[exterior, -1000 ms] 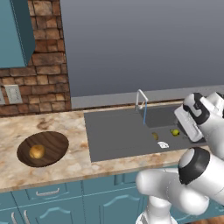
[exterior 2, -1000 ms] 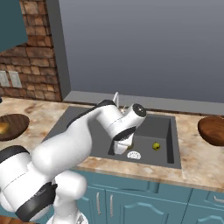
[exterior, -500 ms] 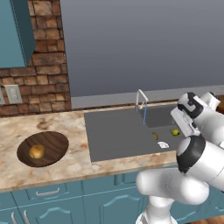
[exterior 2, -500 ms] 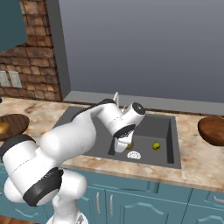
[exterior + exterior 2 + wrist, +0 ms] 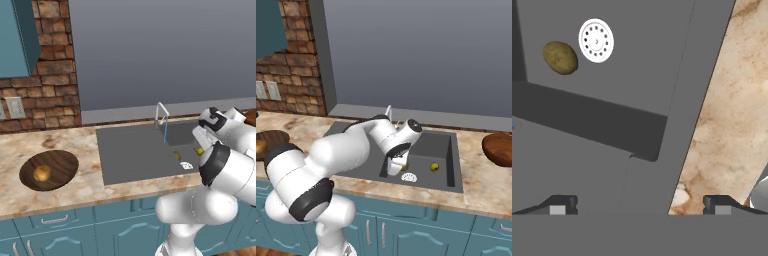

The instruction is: Pick the potatos from the sink and place them in one bowl. Place the pear in the other bowl. Then turn off the sink faucet.

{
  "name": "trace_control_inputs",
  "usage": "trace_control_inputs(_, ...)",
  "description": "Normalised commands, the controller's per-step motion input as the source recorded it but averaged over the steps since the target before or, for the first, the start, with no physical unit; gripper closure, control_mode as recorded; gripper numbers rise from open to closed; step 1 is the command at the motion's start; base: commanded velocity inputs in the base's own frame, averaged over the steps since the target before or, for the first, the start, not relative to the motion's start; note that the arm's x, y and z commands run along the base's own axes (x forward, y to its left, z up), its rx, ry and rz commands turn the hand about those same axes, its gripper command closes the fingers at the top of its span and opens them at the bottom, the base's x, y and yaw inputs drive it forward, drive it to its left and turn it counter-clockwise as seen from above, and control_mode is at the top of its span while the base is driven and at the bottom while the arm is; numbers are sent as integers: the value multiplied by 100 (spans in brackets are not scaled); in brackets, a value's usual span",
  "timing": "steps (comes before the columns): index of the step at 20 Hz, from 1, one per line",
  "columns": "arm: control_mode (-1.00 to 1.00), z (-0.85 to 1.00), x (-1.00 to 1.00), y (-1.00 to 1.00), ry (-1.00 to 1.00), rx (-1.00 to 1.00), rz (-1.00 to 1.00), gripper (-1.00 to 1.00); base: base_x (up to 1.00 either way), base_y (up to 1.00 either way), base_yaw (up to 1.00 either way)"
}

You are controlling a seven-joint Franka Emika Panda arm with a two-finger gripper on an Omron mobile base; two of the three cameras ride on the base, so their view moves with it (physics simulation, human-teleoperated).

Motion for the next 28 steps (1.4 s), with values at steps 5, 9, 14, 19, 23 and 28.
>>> trace_control_inputs(5, -100, -15, 2, 0, 0, 2, 0, -100, 0, 0, 0)
trace_control_inputs(9, -100, -7, 0, -1, 0, 0, 0, -100, 0, 0, 0)
trace_control_inputs(14, -100, -8, 4, 0, 0, 0, -1, -100, 0, 0, 0)
trace_control_inputs(19, -100, -22, 10, -2, 0, 0, 0, -100, 0, 0, 0)
trace_control_inputs(23, -100, -18, 19, -5, 0, 0, 0, -100, 0, 0, 0)
trace_control_inputs(28, -100, -12, 26, -13, 0, 2, 0, -100, 0, 0, 0)
